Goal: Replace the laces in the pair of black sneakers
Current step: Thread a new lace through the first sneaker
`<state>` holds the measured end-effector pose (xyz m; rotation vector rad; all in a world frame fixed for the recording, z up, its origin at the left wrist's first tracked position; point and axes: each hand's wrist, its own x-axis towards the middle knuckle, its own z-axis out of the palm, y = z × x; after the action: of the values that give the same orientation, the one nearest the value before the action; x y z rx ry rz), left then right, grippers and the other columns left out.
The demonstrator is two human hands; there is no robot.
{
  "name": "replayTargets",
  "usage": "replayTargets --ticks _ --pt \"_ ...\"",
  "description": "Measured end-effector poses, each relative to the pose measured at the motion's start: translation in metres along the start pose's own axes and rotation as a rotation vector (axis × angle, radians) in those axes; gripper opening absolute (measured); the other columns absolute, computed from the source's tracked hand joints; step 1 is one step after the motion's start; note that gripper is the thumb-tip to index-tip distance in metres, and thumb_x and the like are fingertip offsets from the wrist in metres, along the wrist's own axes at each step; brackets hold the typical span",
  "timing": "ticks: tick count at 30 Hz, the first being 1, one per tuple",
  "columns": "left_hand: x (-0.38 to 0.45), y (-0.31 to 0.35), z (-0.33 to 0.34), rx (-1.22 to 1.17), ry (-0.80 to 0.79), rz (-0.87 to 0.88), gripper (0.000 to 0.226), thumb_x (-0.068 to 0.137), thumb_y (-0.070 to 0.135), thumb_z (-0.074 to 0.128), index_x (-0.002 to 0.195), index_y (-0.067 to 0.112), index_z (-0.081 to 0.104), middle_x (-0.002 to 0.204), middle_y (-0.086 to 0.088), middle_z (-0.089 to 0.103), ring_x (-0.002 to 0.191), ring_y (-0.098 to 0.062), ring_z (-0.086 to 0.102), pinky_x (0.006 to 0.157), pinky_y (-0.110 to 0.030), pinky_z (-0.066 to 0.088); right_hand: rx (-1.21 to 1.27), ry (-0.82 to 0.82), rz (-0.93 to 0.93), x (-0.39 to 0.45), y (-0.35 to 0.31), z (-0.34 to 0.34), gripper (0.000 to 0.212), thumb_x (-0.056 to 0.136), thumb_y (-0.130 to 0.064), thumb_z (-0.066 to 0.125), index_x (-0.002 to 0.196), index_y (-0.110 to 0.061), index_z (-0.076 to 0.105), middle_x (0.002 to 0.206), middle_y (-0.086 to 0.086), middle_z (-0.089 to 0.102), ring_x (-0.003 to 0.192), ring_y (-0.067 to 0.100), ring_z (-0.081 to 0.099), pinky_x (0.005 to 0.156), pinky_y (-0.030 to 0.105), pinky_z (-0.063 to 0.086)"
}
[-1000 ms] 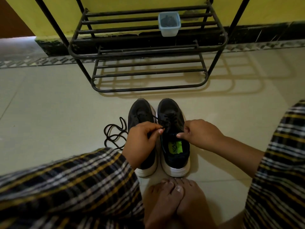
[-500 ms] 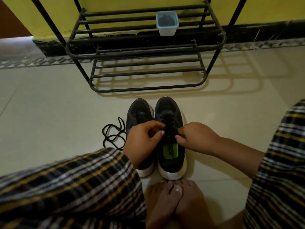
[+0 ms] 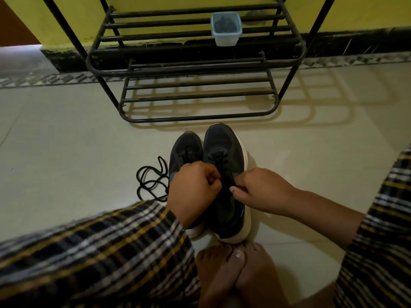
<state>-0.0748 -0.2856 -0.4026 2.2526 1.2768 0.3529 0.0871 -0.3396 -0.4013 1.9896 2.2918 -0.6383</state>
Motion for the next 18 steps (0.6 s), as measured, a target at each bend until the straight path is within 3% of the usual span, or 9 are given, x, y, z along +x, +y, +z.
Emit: replayTargets --ticks 2,5,9,14,18 --pt "0.0007 -0.0005 0.0011 -0.03 -0.018 -0.026 0.007 0.082 0.023 0.063 0.081 0.024 0.07 0.073 0.01 0.063 0.07 -0.005 0.056 0.066 -0.018 0.041 0.01 0.001 -0.014 -0.0007 -0.0031 -0.0004 0.042 0.095 -0.037 0.041 0.06 -0.017 0.033 0.069 0.01 0.051 0.061 0.023 0.044 0.055 0.034 0.033" --pt "0.0002 -0.0046 0.0022 -0.217 -0.058 -0.117 0.007 0.083 0.021 0.065 0.077 0.022 0.069 0.068 0.012 0.063 0.06 0.004 0.056 0.056 -0.006 0.039 0.015 0.005 -0.015 -0.0011 -0.0042 -0.0002 0.04 0.095 -0.037 0.041 0.063 -0.014 0.038 0.07 0.01 0.054 0.062 0.024 0.047 0.056 0.034 0.034" --pt "-0.001 -0.0095 0.0039 -0.384 -0.066 -0.174 0.008 0.084 0.02 0.068 0.077 0.019 0.072 0.066 0.007 0.066 0.055 0.004 0.056 0.056 -0.013 0.045 0.029 0.014 -0.009 -0.0016 -0.0027 0.0005 0.037 0.095 -0.037 0.041 0.068 -0.011 0.044 0.071 0.01 0.054 0.063 0.024 0.047 0.057 0.034 0.037" --pt "-0.0016 -0.0073 0.0066 -0.476 -0.079 -0.19 0.008 0.084 0.016 0.068 0.078 0.013 0.072 0.073 -0.002 0.069 0.067 -0.009 0.062 0.068 -0.025 0.049 0.035 -0.006 -0.028 -0.0021 -0.007 -0.0011 0.037 0.095 -0.036 0.042 0.063 -0.018 0.038 0.066 0.004 0.047 0.06 0.021 0.044 0.054 0.032 0.033" --pt "-0.003 -0.0077 0.0079 -0.525 -0.07 -0.209 0.008 0.084 0.013 0.068 0.076 0.013 0.072 0.068 0.002 0.066 0.063 -0.003 0.06 0.069 -0.024 0.05 0.042 -0.005 -0.039 -0.0036 -0.0085 -0.0024 0.034 0.095 -0.036 0.042 0.071 -0.012 0.047 0.069 0.005 0.05 0.063 0.022 0.047 0.055 0.032 0.034"
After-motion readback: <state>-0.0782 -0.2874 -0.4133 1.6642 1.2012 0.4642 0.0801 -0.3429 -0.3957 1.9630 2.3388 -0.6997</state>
